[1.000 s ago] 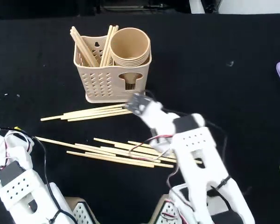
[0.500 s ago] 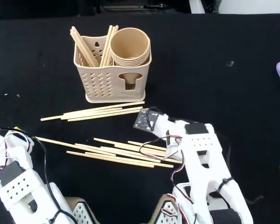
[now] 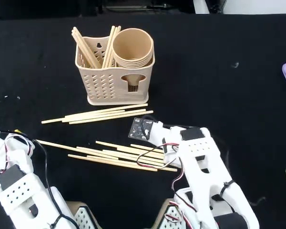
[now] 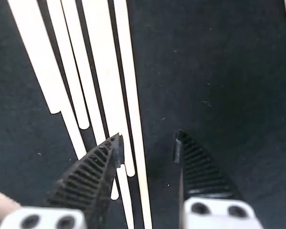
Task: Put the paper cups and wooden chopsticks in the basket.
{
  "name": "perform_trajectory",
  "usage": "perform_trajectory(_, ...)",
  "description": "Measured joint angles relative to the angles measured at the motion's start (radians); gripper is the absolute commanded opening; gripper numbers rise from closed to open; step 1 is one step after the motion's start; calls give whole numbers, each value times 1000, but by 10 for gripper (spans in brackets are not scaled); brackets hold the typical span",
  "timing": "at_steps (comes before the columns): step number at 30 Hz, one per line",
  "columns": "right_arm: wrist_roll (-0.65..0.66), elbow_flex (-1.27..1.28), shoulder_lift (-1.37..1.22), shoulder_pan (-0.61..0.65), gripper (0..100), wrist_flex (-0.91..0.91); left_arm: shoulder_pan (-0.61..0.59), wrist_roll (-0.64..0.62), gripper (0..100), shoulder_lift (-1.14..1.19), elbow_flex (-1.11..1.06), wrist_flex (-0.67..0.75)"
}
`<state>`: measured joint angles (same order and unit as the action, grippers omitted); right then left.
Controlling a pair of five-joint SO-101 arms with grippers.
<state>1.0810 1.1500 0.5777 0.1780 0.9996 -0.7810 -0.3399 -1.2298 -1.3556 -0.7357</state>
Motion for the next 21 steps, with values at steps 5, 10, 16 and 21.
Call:
perform_trajectory(5, 0, 0, 0, 0, 173, 0, 0, 0, 148, 0, 0, 0)
perform_trajectory(10, -9, -3, -69, 2, 173, -34, 0, 0, 148, 0, 0, 0)
perform_trajectory(16, -40, -86, -227, -8, 160, -66, 0, 0, 148, 0, 0, 0)
perform_trajectory(21, -40, -124, -276, -23, 78, -74, 0, 0, 148, 0, 0, 0)
